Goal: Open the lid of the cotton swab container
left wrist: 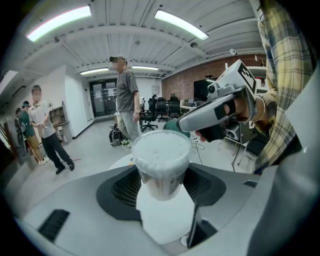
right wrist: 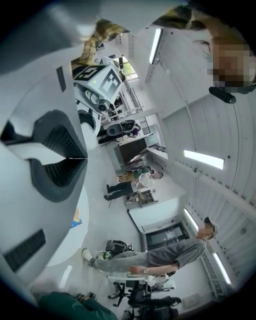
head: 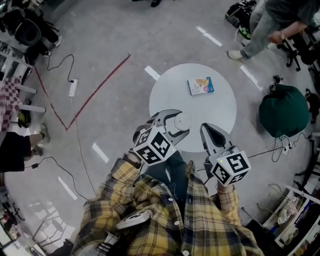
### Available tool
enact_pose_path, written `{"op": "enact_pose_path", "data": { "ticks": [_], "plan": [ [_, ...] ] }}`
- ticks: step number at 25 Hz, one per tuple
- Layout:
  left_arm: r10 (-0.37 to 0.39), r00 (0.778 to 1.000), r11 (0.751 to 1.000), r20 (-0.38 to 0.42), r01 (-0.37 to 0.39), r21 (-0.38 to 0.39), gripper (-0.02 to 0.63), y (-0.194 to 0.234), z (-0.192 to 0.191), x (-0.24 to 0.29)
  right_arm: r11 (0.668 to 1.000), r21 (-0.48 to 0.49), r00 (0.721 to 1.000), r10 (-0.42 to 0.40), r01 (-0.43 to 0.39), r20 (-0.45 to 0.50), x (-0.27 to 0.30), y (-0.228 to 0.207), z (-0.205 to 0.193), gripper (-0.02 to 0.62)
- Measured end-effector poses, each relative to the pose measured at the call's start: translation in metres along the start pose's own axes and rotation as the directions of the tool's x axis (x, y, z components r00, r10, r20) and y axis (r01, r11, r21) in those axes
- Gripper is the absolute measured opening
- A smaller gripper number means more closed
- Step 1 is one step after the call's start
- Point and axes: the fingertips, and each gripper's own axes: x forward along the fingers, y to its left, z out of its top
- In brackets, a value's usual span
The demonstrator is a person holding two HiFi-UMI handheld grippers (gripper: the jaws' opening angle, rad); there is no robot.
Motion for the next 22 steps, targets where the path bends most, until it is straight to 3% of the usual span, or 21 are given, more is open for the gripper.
{"op": "enact_pose_path", "data": {
  "ticks": [10,15,22],
  "plan": [
    [0.031,0.999,0.999,-0.041,-0.031,-0.009,0.272,-0.009,0.041,-0.050,0.994,-0.084,0.996,0.072,-0.066,0.060,-0.013,0.027,0.050,0.017],
    [0.041,0.999,0.998,-0.033,-0.042,-0.052,0.272,-0.014,0.051,-0.071,0.991,-0.098,0.992,0.093,-0.085,0.081,-0.018,0.039,0.063,0.017],
    [0.046,0.998,0.998,-0.033,-0.047,-0.034,0.272,-0.025,0.056,-0.078,0.988,-0.125,0.990,0.106,-0.094,0.093,-0.023,0.049,0.068,0.017]
  ]
}}
